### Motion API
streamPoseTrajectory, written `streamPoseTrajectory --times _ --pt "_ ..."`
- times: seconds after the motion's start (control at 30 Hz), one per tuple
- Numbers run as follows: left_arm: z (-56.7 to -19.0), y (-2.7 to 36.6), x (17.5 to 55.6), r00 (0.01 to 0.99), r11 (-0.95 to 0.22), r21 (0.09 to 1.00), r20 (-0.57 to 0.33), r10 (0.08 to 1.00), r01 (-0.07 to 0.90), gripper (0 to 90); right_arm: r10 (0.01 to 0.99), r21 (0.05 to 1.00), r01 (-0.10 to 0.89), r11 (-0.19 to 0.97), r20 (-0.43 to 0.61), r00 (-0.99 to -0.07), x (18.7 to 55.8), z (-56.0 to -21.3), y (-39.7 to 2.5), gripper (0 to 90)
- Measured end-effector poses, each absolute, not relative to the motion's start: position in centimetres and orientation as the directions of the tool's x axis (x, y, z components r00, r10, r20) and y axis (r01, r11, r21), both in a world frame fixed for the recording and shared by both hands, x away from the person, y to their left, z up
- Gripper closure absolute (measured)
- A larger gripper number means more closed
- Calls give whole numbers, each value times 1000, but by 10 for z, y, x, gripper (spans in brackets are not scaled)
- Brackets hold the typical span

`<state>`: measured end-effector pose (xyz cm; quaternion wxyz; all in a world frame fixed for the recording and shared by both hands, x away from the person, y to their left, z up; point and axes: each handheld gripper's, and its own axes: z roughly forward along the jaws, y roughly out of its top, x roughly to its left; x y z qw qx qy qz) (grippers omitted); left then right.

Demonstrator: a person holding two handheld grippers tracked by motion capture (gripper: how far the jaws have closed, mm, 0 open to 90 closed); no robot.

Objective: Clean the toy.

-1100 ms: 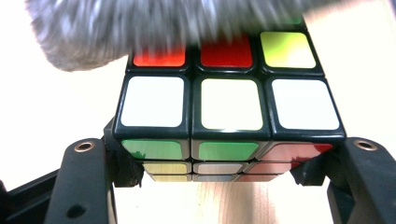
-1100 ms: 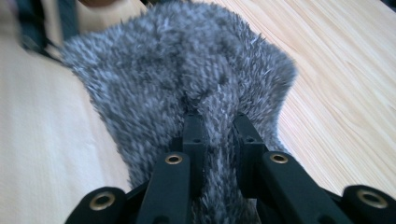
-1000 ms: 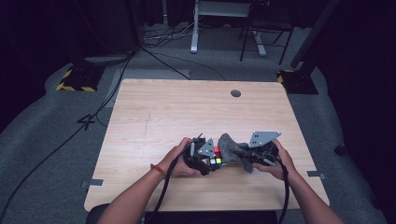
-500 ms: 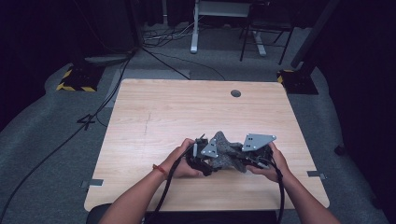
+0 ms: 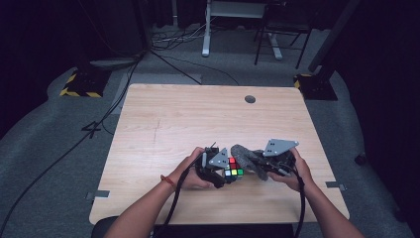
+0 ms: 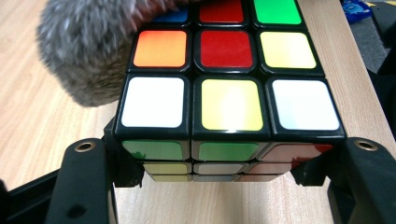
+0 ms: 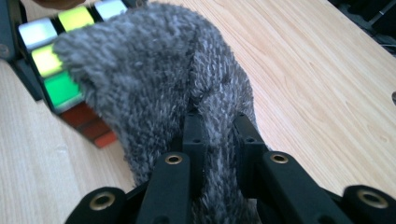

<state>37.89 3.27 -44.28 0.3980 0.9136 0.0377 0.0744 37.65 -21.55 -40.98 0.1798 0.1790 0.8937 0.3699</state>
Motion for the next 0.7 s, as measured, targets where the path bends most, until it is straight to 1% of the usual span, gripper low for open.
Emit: streamPoseTrajectory --times 0.07,0.17,0.27,0.33,0.43,0.53,0.7 --pt "-440 35 379 986 -675 738 106 127 8 341 450 720 192 667 -184 -874 376 -411 -218 789" --pt "-437 41 382 983 -656 754 102 156 26 341 425 712 191 675 -164 -890 376 -415 -219 789" --pt "-435 48 387 981 -621 782 68 181 60 341 410 721 202 663 -124 -904 375 -417 -219 789" --pt "-436 48 387 981 -631 774 75 181 57 341 387 731 200 653 -95 -917 374 -419 -217 788" --pt "-441 44 389 984 -636 768 49 174 74 340 362 767 207 607 -36 -931 373 -418 -215 787" --pt "-445 40 388 985 -639 765 37 168 81 340 353 777 189 601 -46 -934 369 -417 -214 787" --pt "-447 38 389 986 -649 757 36 165 80 338 352 812 193 550 -15 -936 371 -416 -216 788"
